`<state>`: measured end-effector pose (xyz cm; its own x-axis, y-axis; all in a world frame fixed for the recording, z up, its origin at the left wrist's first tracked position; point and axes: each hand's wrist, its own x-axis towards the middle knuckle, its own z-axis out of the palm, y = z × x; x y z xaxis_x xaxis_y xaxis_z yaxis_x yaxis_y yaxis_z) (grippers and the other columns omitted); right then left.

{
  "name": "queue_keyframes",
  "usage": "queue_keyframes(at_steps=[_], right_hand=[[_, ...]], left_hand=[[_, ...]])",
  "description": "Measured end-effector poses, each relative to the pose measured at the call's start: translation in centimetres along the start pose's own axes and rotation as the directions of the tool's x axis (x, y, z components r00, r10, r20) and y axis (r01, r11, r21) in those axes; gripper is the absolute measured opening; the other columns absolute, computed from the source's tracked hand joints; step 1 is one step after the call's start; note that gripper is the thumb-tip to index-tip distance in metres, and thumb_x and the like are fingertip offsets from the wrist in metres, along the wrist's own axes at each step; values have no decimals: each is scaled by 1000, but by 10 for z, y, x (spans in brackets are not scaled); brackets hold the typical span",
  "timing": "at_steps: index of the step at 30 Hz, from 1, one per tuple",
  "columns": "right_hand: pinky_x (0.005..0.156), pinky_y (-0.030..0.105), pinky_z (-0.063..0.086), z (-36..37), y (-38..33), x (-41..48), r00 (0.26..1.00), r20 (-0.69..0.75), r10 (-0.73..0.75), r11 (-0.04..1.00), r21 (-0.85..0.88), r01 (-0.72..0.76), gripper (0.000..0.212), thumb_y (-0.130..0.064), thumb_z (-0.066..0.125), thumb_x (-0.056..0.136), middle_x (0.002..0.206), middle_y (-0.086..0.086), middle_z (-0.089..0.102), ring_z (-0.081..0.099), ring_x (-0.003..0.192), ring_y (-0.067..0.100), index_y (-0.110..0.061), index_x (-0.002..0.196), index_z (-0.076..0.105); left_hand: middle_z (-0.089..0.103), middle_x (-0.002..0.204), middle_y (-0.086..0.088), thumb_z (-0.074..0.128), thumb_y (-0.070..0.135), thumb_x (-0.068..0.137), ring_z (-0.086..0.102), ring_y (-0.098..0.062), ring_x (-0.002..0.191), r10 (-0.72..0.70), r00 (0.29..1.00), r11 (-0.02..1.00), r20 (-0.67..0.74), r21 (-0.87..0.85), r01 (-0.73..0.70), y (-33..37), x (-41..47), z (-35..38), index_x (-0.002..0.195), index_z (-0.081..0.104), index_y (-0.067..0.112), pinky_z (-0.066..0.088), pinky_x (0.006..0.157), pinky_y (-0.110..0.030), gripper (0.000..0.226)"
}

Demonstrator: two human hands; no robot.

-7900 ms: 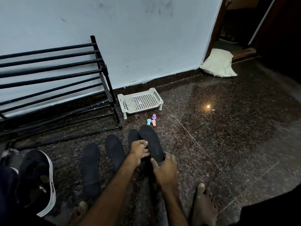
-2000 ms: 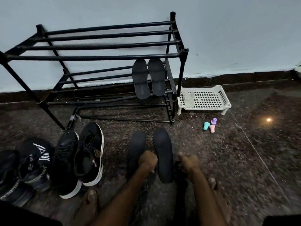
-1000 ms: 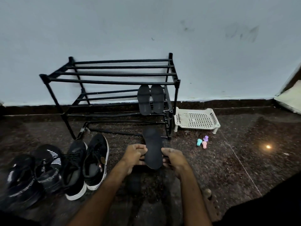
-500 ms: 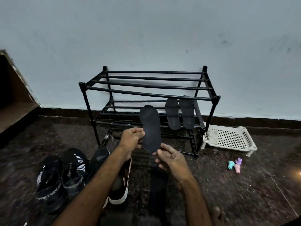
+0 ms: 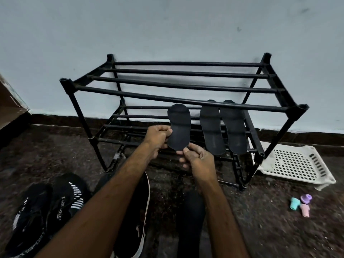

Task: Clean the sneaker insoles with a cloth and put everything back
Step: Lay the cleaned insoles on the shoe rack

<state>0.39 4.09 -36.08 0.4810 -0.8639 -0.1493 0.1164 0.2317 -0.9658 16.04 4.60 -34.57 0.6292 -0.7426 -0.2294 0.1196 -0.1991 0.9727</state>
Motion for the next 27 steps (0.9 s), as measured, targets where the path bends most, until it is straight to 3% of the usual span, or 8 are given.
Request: queue_keyframes(at_steps=[3,9,15,21,24,27], right_hand=[[54,20,47,1,6,21,999,-37,35,999,35,-34,22,-9,58,98,85,4,75,59,60,6,-14,119,56],[54,17,47,0,21,29,995,-86,41,999,16,-40,14,-12,58,97,82,2,76,59,60,5,-12,109,66],[50,16,44,-1,26,28,991,-128,50,998,-23,-53,8,-10,64,93,77,3,74,57,56,6,-9,102,66],[53,19,47,-6,29,25,983,-164,83,995,-42,-91,7,-7,64,93,74,4,74,57,52,5,-8,100,65],[52,18,47,-6,33,22,981,-166,98,991,-68,-111,8,-8,63,94,75,4,74,57,53,6,-9,101,64],[48,14,44,-6,36,16,980,-169,109,987,-97,-126,7,-8,62,94,76,6,73,56,52,5,-8,101,65]], left_hand=[[65,68,0,55,6,100,59,-1,45,-22,1000,1000,-3,3,22,-6,20,1,105,64,6,49,41,-19,11],[66,80,-5,58,10,99,57,-12,59,-56,998,996,-16,75,57,-20,38,-13,108,66,6,51,42,-23,13],[64,75,-7,60,6,97,52,-9,48,14,1000,981,3,191,-14,-21,37,-12,108,65,0,40,33,-19,14],[65,73,-4,56,12,100,55,-3,42,35,999,953,14,301,-37,-26,35,-8,101,68,1,39,32,-20,16],[67,82,-9,52,14,102,57,-12,51,61,998,940,-19,337,-51,-30,34,-9,98,69,0,39,33,-21,22],[67,83,-3,52,16,101,56,-13,53,168,973,922,-156,375,-99,-28,25,-13,103,67,8,41,36,-21,17]])
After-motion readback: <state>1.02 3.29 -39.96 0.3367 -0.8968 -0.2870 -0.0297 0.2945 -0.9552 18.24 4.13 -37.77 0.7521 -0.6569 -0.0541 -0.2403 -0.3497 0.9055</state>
